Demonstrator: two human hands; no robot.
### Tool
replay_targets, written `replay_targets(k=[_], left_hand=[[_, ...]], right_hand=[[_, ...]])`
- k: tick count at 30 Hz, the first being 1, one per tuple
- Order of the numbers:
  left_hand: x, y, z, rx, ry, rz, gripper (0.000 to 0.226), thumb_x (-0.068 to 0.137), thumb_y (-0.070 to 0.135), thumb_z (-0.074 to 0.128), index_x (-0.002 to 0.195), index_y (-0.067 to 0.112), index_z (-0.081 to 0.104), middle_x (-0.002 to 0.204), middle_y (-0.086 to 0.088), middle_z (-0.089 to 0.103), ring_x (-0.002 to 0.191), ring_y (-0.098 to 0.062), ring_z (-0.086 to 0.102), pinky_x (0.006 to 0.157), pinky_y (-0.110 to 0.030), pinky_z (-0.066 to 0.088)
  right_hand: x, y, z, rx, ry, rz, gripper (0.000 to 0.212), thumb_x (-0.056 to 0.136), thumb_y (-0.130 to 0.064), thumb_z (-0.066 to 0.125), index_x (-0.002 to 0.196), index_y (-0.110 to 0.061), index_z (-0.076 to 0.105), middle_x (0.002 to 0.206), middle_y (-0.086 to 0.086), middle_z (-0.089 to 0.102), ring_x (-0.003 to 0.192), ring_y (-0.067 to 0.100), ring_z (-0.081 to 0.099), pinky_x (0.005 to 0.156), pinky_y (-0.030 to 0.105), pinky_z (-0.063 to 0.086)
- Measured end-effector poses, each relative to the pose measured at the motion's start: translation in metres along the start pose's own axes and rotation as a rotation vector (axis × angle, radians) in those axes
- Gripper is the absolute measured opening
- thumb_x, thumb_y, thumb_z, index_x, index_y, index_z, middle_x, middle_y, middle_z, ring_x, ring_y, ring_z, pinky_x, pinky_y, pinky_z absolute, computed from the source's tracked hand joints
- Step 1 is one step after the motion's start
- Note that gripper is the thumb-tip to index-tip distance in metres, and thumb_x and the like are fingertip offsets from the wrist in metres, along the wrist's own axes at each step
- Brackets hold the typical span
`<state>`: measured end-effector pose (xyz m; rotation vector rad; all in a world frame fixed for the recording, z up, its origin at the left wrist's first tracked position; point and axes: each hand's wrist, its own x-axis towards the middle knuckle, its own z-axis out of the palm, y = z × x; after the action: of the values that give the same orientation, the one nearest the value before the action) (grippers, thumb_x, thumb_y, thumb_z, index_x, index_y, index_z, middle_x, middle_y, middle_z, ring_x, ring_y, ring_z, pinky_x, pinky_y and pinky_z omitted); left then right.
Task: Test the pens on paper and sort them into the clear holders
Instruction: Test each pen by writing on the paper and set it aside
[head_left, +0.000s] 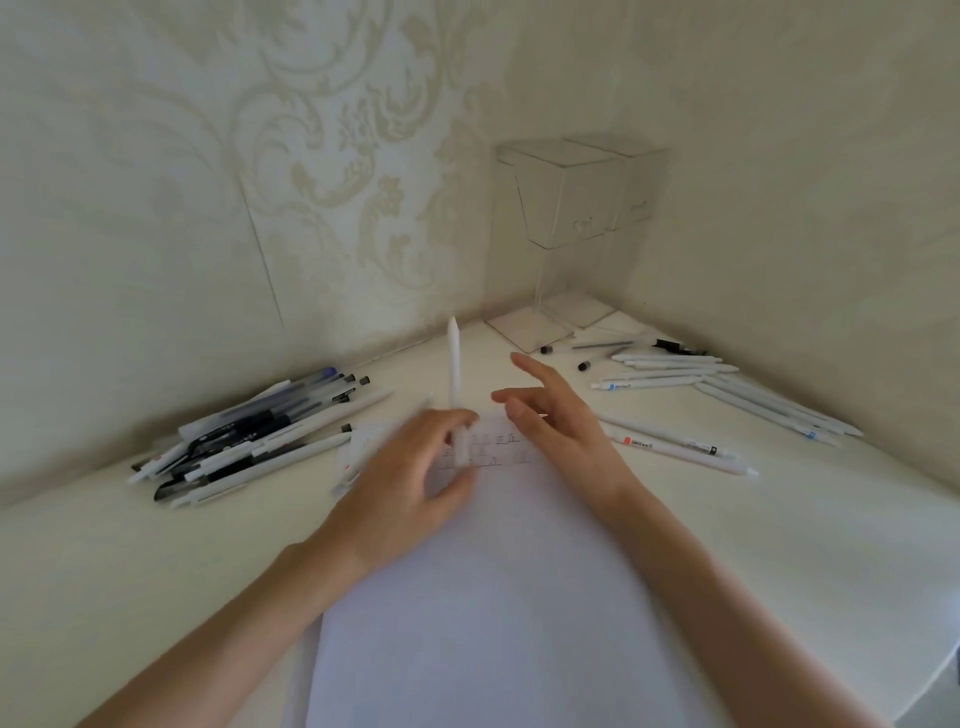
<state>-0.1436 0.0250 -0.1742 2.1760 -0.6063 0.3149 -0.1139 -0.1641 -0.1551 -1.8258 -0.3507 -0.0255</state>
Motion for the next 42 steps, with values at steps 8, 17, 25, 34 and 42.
replay_targets(k=[8,17,25,34,42], left_hand=[[-0.002,-0.043,-0.048,0.719,0.392,-0.294,0.016,0.073,-0.002,0.059,0.083,0.007,0.066,0.087,-0.011,0.060,0.078,-0.035,0.057,0.067,-0.040,0.040],[-0.004,0.003,-0.011,0.459,-0.006,0.059,0.041,0.087,0.039,0.038,0.108,0.017,0.066,0.121,-0.002,0.057,0.111,-0.020,0.051,0.094,-0.026,0.032],[-0.016,0.001,0.018,0.384,-0.296,0.132,0.071,0.087,0.067,0.009,0.130,0.030,0.052,0.140,0.014,0.042,0.129,-0.005,0.032,0.105,-0.012,0.010],[-0.012,0.015,0.005,0.373,0.069,0.106,0.030,0.084,0.026,0.042,0.088,0.017,0.070,0.094,0.010,0.068,0.087,-0.008,0.058,0.074,-0.021,0.043],[-0.011,0.011,0.006,0.401,-0.010,0.047,0.032,0.083,0.029,0.040,0.086,0.019,0.070,0.093,0.011,0.067,0.085,-0.012,0.062,0.071,-0.027,0.051]], right_hand=[[0.001,0.007,0.005,-0.097,0.013,-0.016,0.033,0.096,-0.019,0.052,0.128,-0.027,0.049,0.113,-0.004,0.061,0.092,0.006,0.055,0.075,0.008,0.041],[0.006,0.016,-0.067,-0.949,0.383,0.099,0.026,0.089,-0.010,0.054,0.112,-0.011,0.066,0.114,0.010,0.064,0.109,0.031,0.050,0.090,0.036,0.037],[-0.005,0.034,-0.095,-0.894,0.318,0.324,0.017,0.089,-0.027,0.060,0.097,-0.015,0.069,0.110,0.010,0.060,0.110,0.030,0.046,0.088,0.035,0.037],[-0.007,-0.006,-0.040,-0.609,0.318,-0.116,0.006,0.091,-0.019,0.059,0.095,-0.015,0.059,0.067,-0.003,0.058,0.065,0.015,0.050,0.064,0.030,0.041],[-0.007,0.002,-0.023,-0.592,0.018,0.098,0.016,0.092,-0.014,0.050,0.091,-0.018,0.065,0.062,-0.011,0.048,0.060,0.002,0.043,0.055,0.013,0.032]])
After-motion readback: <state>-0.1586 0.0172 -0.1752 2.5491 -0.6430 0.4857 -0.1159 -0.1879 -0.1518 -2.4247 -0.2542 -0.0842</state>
